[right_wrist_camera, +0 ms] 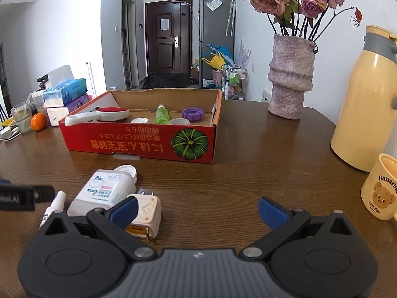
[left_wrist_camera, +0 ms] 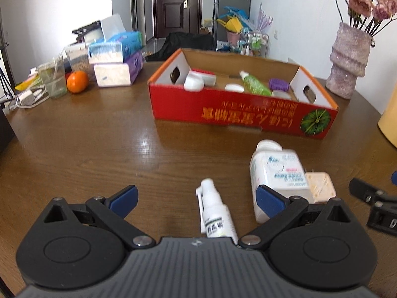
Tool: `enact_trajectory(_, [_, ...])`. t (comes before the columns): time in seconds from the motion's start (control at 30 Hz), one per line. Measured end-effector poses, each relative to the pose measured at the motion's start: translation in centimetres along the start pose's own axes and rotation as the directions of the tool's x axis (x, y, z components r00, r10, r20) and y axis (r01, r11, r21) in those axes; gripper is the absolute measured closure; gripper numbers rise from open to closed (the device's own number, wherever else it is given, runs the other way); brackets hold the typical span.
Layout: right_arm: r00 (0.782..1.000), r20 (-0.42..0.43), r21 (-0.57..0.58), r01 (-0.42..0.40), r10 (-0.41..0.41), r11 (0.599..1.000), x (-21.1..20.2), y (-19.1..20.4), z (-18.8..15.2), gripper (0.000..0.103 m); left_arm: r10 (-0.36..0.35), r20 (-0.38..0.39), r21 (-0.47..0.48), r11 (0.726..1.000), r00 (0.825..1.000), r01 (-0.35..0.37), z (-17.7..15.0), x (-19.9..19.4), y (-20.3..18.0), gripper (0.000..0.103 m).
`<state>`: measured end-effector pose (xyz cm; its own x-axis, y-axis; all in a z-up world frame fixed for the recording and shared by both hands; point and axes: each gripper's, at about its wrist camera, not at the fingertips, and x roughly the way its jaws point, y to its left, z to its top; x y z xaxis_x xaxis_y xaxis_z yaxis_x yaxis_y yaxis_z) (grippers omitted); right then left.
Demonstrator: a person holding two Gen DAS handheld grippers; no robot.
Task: Organize rigid objects
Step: 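Reach down and grasp the small white spray bottle with the left tool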
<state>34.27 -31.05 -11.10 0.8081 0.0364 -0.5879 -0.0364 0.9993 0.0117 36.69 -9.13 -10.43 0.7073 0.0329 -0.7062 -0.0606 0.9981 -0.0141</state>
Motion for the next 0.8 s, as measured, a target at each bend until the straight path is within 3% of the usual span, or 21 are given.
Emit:
enact_trajectory(0.47, [1.000,-0.013,0.043,0.001,-0.001,0.999,0.7,-0.4,-0.7,0.000,0.014,-0.049,0.014,1.000,0.999,-0.013,-1.9,2.3,-0.3,0.002])
enact_trajectory(0.57, [1.000,-0.016,0.044,0.006,-0.005,0.999,0.9,-0.3,-0.8,0.000,0.017,-0.053,0.021,1.000,0.998,-0.016,-2.1,2.6,-0.4,0.008])
enact_trajectory(0.67, [1.000,-0.018,0.046,0.011,-0.010,0.999,1.1,-0.3,-1.0,0.000,0.009,-0.066,0.021,1.000,0.998,-0.008,-2.4,3.0,-0.4,0.023])
enact_trajectory(0.8, [1.000,-0.024,0.050,0.015,-0.013,0.999,1.3,-0.1,-1.2,0.000,0.005,-0.054,0.021,1.000,0.999,-0.004,-2.5,3.1,-0.3,0.026])
